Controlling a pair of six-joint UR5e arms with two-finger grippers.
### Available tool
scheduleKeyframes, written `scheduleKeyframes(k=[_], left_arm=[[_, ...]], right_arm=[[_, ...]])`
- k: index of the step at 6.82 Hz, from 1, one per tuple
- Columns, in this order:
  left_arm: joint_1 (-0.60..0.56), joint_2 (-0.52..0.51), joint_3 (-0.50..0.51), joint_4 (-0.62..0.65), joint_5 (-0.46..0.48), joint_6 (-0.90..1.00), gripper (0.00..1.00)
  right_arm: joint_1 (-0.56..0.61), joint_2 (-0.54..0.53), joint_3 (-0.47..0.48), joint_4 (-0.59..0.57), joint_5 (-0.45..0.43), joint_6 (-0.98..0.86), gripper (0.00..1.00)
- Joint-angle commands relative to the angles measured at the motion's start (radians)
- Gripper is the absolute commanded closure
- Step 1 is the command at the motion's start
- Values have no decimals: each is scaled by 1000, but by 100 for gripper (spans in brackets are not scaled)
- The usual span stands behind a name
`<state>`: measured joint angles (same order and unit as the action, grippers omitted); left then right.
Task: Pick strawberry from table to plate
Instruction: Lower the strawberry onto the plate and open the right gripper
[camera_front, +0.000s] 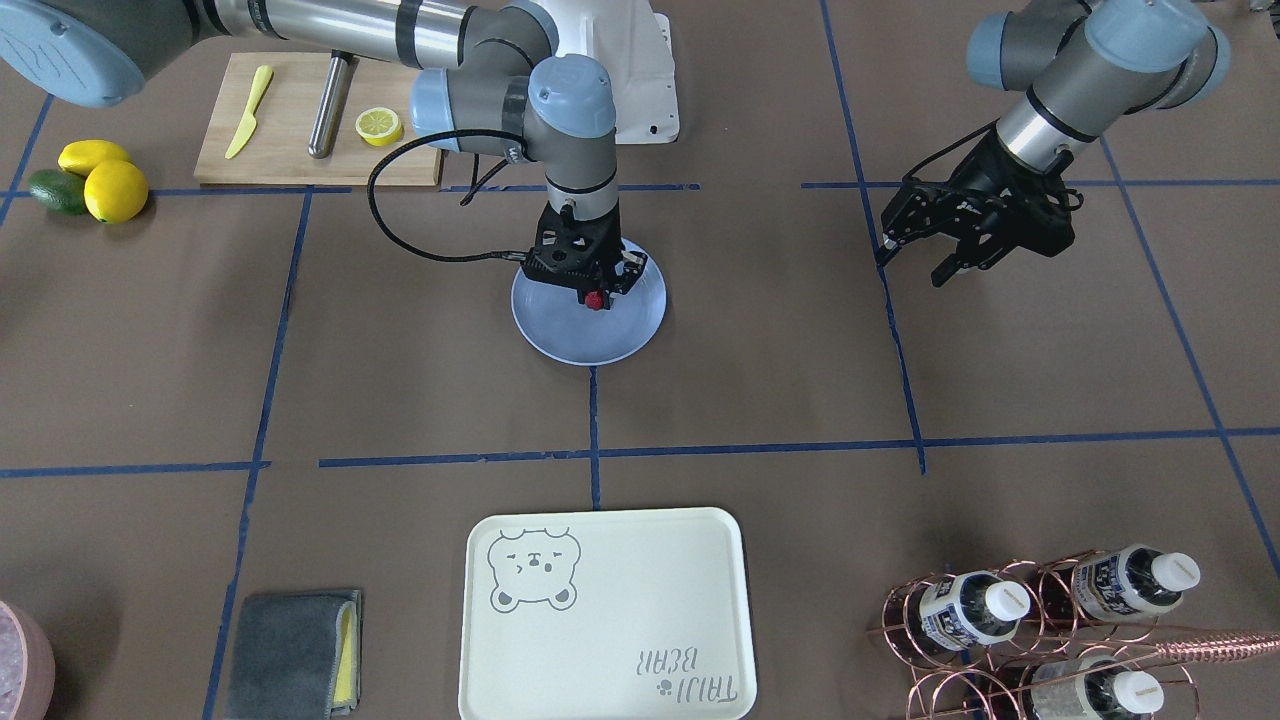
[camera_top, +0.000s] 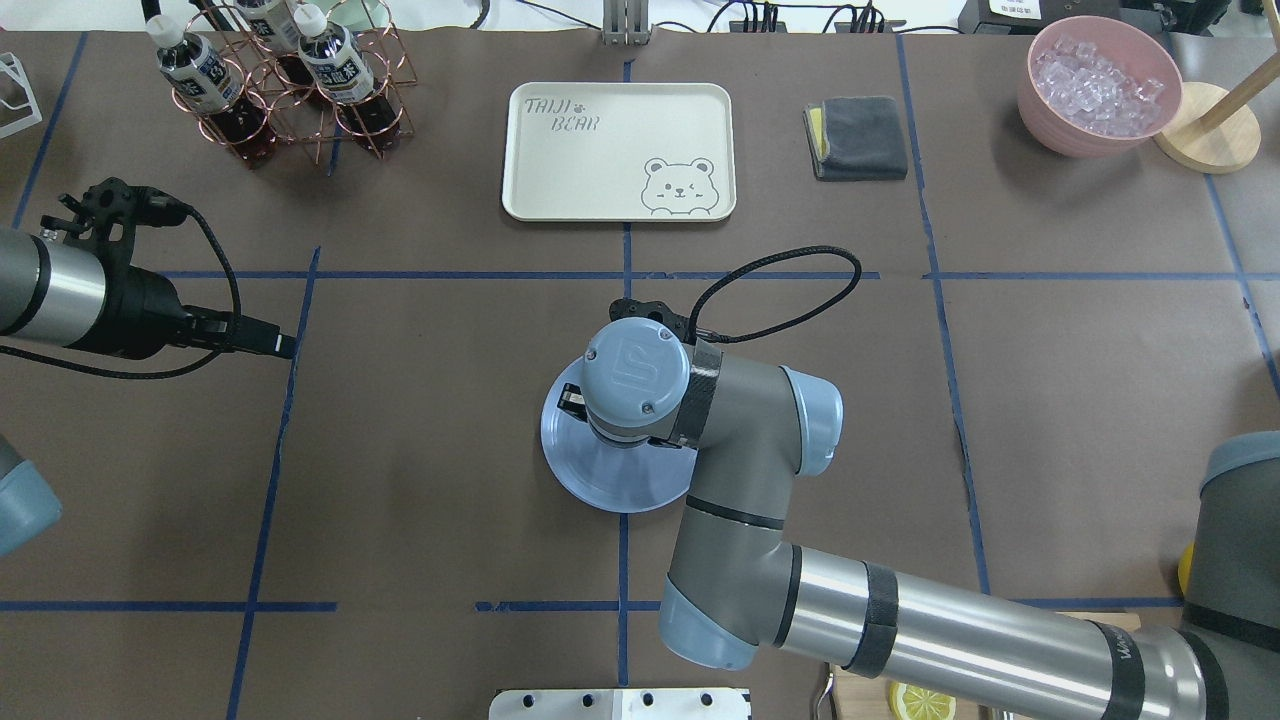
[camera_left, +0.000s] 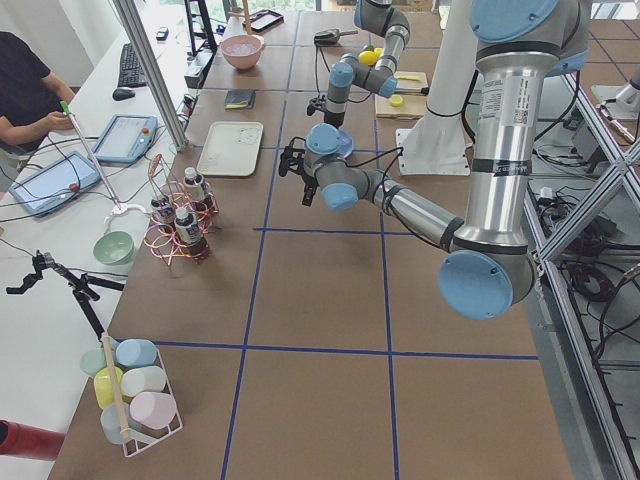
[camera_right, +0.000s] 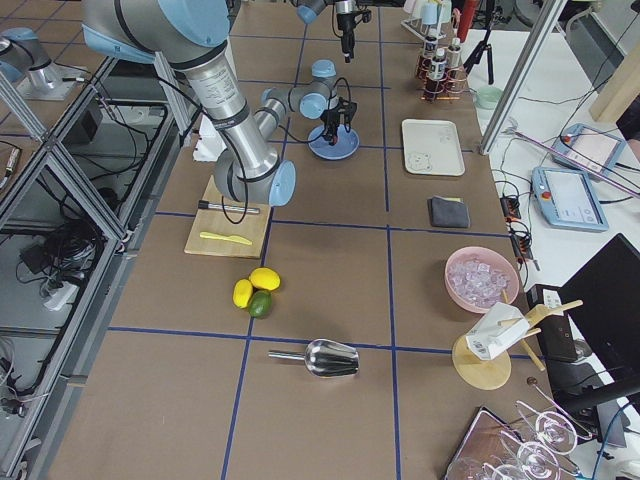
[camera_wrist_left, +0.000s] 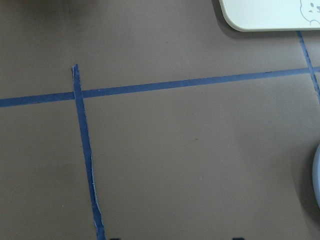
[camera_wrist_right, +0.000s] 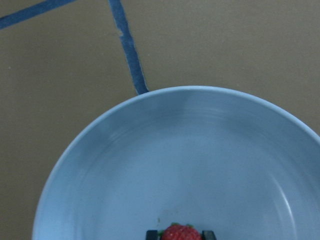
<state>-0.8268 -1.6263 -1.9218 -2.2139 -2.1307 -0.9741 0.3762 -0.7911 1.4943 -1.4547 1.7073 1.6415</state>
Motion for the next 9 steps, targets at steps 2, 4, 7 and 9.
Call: scheduleKeyframes(k=[2,4,7,9], left_arm=[[1,-1,1,-1,0,0,20],[0,0,0,0,0,0,20],[0,2,-3,0,0,0,20],[0,3,-2,-1,0,0,20]], right_arm=[[1,-4,12,-19,2,0,100],[0,-8,11,-19,2,0,100],[1,1,9,-19,2,4,0],[12,-8,29,-21,6,3,0]])
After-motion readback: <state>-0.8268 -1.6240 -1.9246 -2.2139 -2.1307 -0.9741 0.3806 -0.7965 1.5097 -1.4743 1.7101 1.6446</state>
